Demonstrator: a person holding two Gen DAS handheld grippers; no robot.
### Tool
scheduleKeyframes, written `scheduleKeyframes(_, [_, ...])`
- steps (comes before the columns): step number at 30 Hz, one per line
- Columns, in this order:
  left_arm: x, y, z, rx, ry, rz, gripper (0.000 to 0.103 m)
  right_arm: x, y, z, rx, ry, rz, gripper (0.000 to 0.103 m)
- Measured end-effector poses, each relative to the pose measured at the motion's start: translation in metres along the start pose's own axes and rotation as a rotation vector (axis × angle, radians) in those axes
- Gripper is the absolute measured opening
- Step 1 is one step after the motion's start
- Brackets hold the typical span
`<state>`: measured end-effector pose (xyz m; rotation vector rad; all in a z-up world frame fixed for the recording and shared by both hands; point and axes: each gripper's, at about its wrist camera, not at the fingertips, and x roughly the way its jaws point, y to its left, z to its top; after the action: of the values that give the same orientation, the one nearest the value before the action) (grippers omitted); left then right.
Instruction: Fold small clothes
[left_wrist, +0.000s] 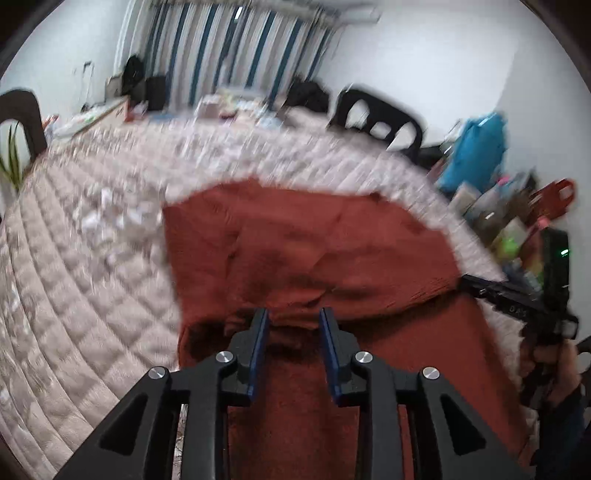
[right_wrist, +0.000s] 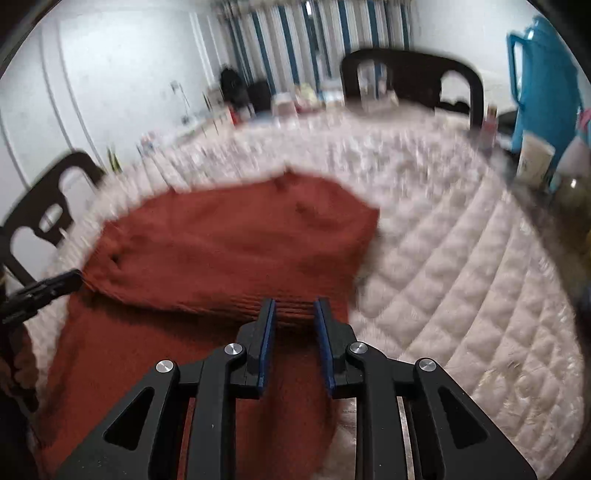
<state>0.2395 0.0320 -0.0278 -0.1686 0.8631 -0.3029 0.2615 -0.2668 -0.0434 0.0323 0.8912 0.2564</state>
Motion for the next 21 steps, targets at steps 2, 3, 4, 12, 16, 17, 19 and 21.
scheduleKeyframes(2, [-0.001,0.0,-0.004,0.008,-0.007,0.005,0.03,-0.003,-0.002,-0.002,0.013,-0.012,0.017,0.022])
scheduleKeyframes(3, [-0.005,-0.001,-0.006,0.012,-0.008,0.008,0.03,-0.006,-0.001,-0.002,0.014,-0.01,0.016,0.022])
scheduleKeyframes(4, [-0.01,-0.002,-0.007,0.01,-0.013,0.011,0.03,-0.011,0.0,-0.004,0.012,-0.016,0.013,0.022])
scheduleKeyframes(12, [-0.049,-0.016,-0.023,0.041,-0.067,0.025,0.041,-0.064,0.022,-0.031,-0.037,-0.08,0.031,0.022])
scheduleKeyframes(16, [-0.068,-0.022,-0.037,0.054,-0.083,0.012,0.043,-0.085,0.032,-0.045,-0.039,-0.104,0.062,0.022])
scheduleKeyframes(17, [-0.073,-0.023,-0.043,0.059,-0.085,0.007,0.043,-0.092,0.037,-0.051,-0.046,-0.11,0.073,0.022])
scheduleKeyframes(19, [-0.084,-0.026,-0.052,0.069,-0.091,0.002,0.043,-0.102,0.043,-0.06,-0.053,-0.116,0.084,0.022])
scheduleKeyframes(21, [-0.095,-0.027,-0.063,0.076,-0.1,-0.004,0.043,-0.112,0.049,-0.069,-0.058,-0.124,0.091,0.022])
